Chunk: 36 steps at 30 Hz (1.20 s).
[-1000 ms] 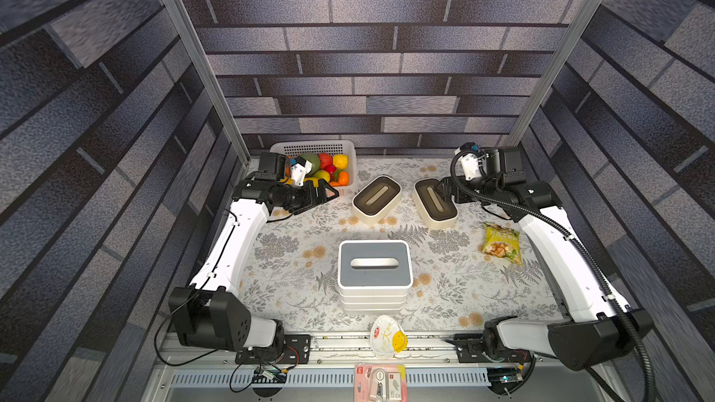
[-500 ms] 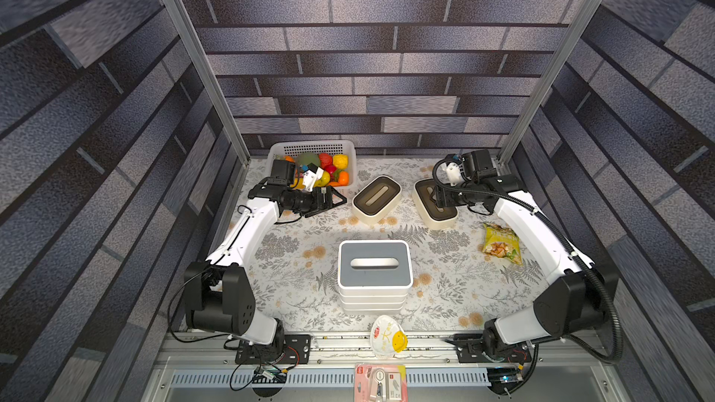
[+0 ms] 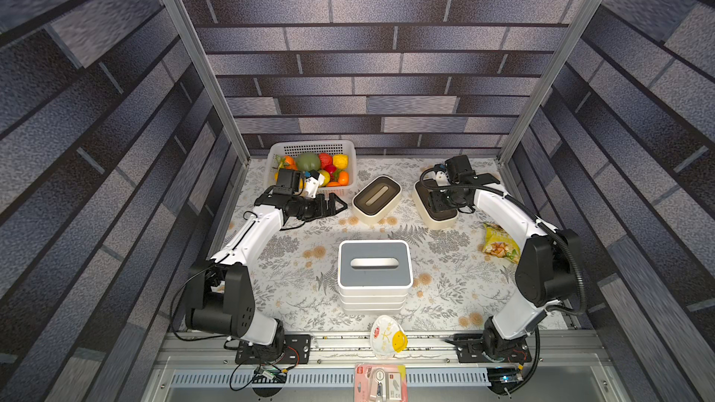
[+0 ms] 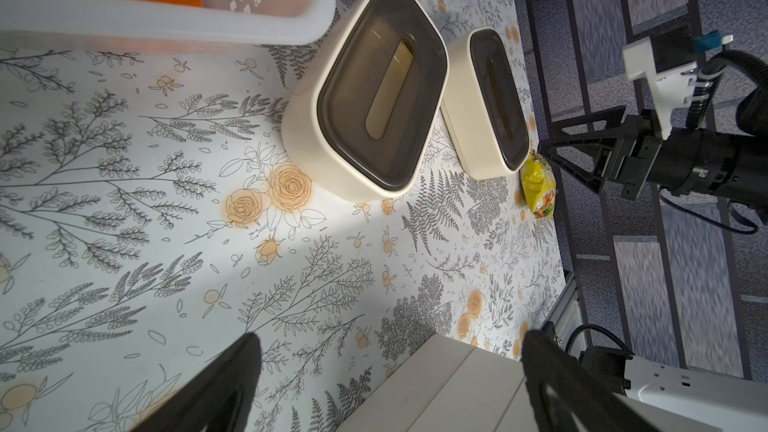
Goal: Stack the tissue boxes
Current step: Pick up the tissue box from the center of the board.
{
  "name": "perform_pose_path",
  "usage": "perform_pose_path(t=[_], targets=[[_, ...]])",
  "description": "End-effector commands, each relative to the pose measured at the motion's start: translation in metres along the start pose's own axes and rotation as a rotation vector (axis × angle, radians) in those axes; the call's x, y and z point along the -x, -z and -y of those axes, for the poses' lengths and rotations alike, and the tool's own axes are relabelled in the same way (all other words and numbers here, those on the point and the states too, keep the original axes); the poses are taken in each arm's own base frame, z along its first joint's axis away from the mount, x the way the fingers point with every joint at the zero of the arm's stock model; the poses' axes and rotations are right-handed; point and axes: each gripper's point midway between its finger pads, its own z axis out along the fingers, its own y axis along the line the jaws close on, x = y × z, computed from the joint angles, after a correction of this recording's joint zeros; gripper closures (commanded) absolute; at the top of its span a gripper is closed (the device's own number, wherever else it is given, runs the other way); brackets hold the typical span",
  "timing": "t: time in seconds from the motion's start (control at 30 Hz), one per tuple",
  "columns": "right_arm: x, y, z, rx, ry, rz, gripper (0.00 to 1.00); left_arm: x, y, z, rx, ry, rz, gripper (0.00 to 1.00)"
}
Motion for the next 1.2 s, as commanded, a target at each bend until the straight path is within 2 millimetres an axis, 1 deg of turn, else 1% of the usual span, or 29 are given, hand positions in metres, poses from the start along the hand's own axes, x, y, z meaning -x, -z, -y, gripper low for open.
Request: perform_pose_path(t=[0.0, 0.13, 0.23, 0.33, 0.73, 1.17], targets=[[0.017, 0.001, 0.004, -0.016, 0.027, 0.029, 0.32, 0.011, 0.009, 0.007, -0.018, -0.016, 0.053, 0.0], [0.015, -0.012, 0.006, -0.02, 0.038, -0.007, 0.34, 0.01, 0.005, 0.007, -0.045, -0.001, 0.051, 0.0], [0.016, -0.017, 0.006, -0.015, 0.034, -0.013, 0.34, 0.004, -0.01, 0.01, -0.072, 0.021, 0.036, 0.0], [0.014, -0.021, 0.006, -0.015, 0.032, -0.021, 0.34, -0.001, -0.019, 0.008, -0.035, 0.004, 0.009, 0.0], [0.003, -0.042, 0.002, 0.021, 0.029, -0.075, 0.37, -0.003, -0.024, 0.005, -0.036, 0.019, -0.008, 0.0], [0.003, -0.062, 0.003, 0.02, 0.026, -0.107, 0.38, -0.006, -0.028, 0.003, -0.041, 0.026, -0.026, 0.0]])
